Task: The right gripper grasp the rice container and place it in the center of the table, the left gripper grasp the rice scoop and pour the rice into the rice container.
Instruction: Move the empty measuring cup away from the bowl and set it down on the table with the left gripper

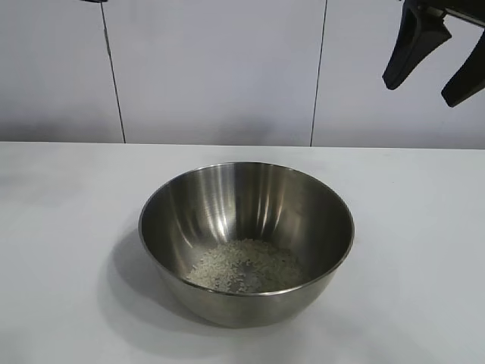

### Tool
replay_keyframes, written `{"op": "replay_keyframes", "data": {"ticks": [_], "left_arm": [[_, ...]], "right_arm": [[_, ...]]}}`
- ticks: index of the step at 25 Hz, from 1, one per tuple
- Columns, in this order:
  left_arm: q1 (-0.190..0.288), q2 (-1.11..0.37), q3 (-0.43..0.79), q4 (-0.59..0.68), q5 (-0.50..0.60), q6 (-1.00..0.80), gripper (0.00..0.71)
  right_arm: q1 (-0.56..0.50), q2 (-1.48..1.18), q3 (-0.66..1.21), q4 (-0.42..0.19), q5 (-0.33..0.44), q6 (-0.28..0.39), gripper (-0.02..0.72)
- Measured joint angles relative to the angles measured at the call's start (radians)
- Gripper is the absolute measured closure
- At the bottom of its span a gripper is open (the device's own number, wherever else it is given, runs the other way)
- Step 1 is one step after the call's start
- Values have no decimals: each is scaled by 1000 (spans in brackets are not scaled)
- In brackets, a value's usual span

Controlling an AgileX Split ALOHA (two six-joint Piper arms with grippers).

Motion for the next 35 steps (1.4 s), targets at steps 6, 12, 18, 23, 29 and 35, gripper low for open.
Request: {"op": "replay_keyframes", "data": {"ticks": [6,12,18,23,29,35], "left_arm": [[106,0,20,-104,26,1,701],[153,0,174,-107,-162,3,701],[154,0,405,8,-474,-120,701],[154,0,603,298,-741,-338,701],[154,-7,747,443,-887,-382,701],[154,38,812,502,-981,-386,701]], "right_arm": [[0,0,0,0,-1,0,220],[0,0,0,0,-2,0,220],[0,0,0,0,-9,0,220],[0,0,0,0,-13,0,220],[0,0,0,0,-15,0,220],[0,0,0,0,-15,0,220]]}}
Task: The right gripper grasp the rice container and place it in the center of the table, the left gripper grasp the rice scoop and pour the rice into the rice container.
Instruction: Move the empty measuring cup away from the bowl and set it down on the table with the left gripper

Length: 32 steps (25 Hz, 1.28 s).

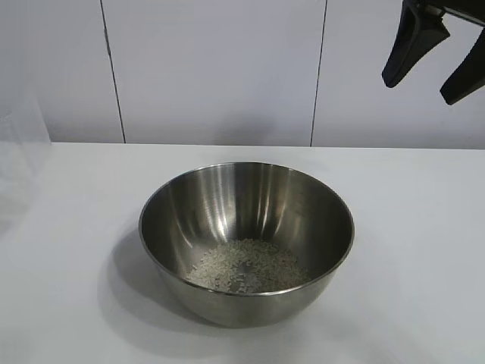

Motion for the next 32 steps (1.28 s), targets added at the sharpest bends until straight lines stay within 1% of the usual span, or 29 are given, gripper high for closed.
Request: {"op": "replay_keyframes", "data": {"ticks": [5,6,9,11,13,19,21,22,23,25,27,28,30,32], "left_arm": [[0,176,10,31,-162,-25,701],[0,210,10,32,-177,-34,701],[0,326,8,34,-179,-51,701],[0,377,3,50,-179,-56,701],[0,403,3,67,-185,-57,701],[0,408,2,80,-197,-59,701],[0,408,2,80,-197,-59,687],[0,408,2,81,-197,-59,665],[0,408,2,81,-197,-59,627],[0,408,2,81,-197,-59,523],[0,408,2,77,-197,-59,395],[0,408,4,71,-198,-59,351],[0,408,15,66,-200,-59,310],[0,408,42,65,-200,-59,294]], "right_arm": [[0,0,0,0,0,0,220],[0,0,0,0,0,0,220],[0,0,0,0,0,0,220],[0,0,0,0,-1,0,220],[0,0,0,1,-4,0,220],[0,0,0,1,-24,0,220],[0,0,0,1,-27,0,220],[0,0,0,1,-27,0,220],[0,0,0,1,-27,0,220],[0,0,0,1,-27,0,220],[0,0,0,1,-27,0,220],[0,0,0,1,-27,0,220],[0,0,0,1,-27,0,220],[0,0,0,1,-27,0,220]]}}
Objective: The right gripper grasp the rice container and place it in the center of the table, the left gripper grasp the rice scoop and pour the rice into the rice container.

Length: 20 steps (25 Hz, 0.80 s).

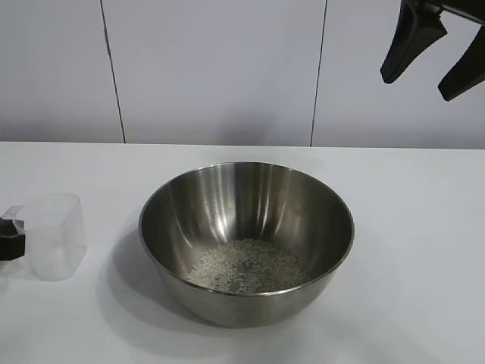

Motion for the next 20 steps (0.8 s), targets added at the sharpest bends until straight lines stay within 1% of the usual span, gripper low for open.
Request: {"op": "replay_keyframes", "data": {"ticks": [7,10,15,20], "left_arm": [[0,-4,117,-3,0,-9,287],[0,-38,164,-21,0,-64,287],[0,-189,225,-76,1,-161,287],[0,-389,231,-110,1,-260,287]], "right_arm": [[0,0,0,0,0,0,220],[0,0,0,0,0,0,220],[0,0,0,0,0,0,220],[0,0,0,0,0,0,220]]}}
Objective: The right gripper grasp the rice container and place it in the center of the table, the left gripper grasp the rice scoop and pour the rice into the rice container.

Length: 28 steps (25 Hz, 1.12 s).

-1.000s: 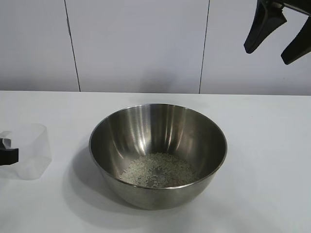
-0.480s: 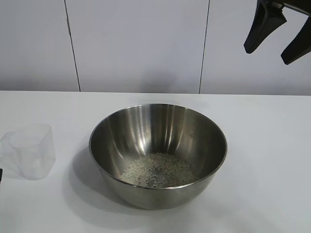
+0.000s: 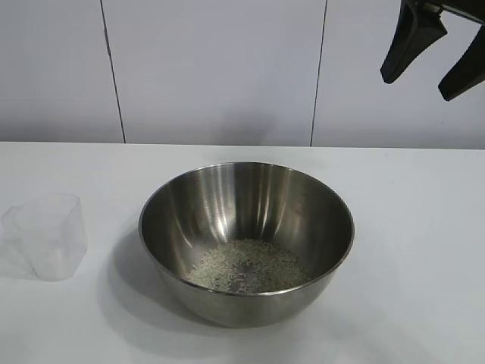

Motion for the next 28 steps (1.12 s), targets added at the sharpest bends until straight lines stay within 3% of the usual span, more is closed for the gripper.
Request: {"op": "replay_keyframes", "data": {"ticks": [5,12,16,18,21,24,26,28], "left_arm": [[0,-100,-53,-8,1,13,287],[0,-104,-348,164,46,5,287],[0,-106,-549,350,309,-110,287],[0,-113,-661,466,503,-208,287],[0,-139,-803,677,761,-416,287],[-2,-180,-910,907,945,-690,287],[-17,-206,-969,1042,1046,-846,287],[-64,-222,-1007,1146,1142,-955,287]], "right_arm": [[0,0,0,0,0,0,220],[0,0,0,0,0,0,220],[0,0,0,0,0,0,220],[0,0,0,0,0,0,220],[0,0,0,0,0,0,220],[0,0,0,1,-1,0,220],[0,0,0,1,-2,0,220],[0,0,0,1,-2,0,220]]}}
